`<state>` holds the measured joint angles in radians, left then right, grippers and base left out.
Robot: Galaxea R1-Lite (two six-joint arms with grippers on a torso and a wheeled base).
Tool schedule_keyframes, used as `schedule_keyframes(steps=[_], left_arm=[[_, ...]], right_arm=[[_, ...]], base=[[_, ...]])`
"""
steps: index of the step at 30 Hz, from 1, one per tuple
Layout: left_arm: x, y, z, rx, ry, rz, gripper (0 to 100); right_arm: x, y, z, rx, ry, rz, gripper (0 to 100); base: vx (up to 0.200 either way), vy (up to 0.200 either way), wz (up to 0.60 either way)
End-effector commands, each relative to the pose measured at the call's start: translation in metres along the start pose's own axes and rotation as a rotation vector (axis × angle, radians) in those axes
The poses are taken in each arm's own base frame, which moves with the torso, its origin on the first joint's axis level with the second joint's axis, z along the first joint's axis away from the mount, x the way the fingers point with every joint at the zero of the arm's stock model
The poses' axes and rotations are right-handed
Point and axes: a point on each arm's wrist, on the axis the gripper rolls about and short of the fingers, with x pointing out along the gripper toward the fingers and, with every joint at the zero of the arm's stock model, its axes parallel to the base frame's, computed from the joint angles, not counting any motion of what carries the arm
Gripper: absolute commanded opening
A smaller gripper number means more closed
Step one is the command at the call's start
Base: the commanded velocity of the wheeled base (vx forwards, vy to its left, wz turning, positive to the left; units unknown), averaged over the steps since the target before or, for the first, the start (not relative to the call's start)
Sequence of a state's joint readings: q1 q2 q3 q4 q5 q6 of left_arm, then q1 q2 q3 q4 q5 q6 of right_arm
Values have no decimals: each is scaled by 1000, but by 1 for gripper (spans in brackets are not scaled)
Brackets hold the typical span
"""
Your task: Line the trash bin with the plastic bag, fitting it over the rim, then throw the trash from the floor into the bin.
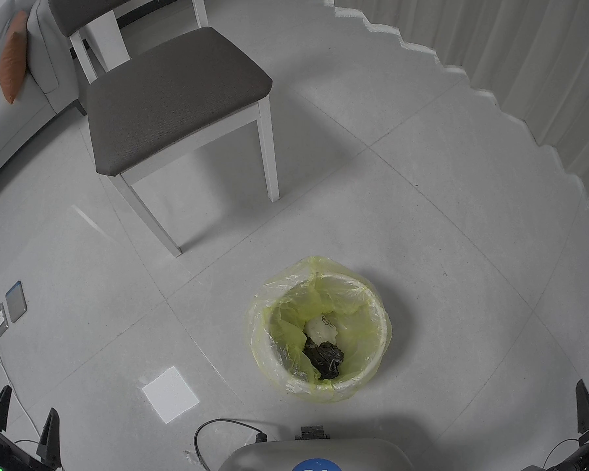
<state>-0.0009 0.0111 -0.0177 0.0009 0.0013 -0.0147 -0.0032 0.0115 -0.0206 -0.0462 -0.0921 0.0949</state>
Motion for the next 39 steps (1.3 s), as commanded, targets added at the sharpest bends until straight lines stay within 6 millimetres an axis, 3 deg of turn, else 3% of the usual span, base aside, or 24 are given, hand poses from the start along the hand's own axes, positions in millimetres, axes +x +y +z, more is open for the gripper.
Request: schedule_keyframes(steps=[1, 5, 13, 18, 19, 21, 24, 27, 29, 39], left_arm=[[0, 0, -5, -2, 6, 9, 100], [0, 0, -5, 1, 7, 6, 100], [0, 0, -5, -1, 6, 7, 100], [0, 0, -5, -7, 6, 9, 100], [0, 0, -5, -7, 6, 7, 100], [0, 0, -5, -4, 6, 7, 100], [0, 0, -5, 4, 7, 3, 100], [0, 0, -5, 5, 6, 1, 100], [0, 0, -5, 1, 6, 3, 100], [0, 0, -5, 10, 6, -2, 100]], right_arm=[[0, 0, -3, -5, -10, 10, 100], [-2, 3, -4, -26, 48, 175, 100], [-1, 3, -5, -64, 48, 180, 100], [-1, 0, -2, 167, 4, 23, 100], [0, -2, -1, 306, -33, -71, 100], [0, -3, -1, 294, -44, -114, 100], [-1, -5, -3, 94, -30, -202, 100], [0, -4, -3, 30, -19, -157, 100], [0, -1, -3, 21, -7, -27, 100], [0, 1, -11, -94, 70, 69, 100]], base=[[0, 0, 0], [0, 0, 0], [0, 0, 0], [0, 0, 0], [0, 0, 0], [0, 0, 0], [0, 0, 0], [0, 0, 0], [0, 0, 0], [0, 0, 0]])
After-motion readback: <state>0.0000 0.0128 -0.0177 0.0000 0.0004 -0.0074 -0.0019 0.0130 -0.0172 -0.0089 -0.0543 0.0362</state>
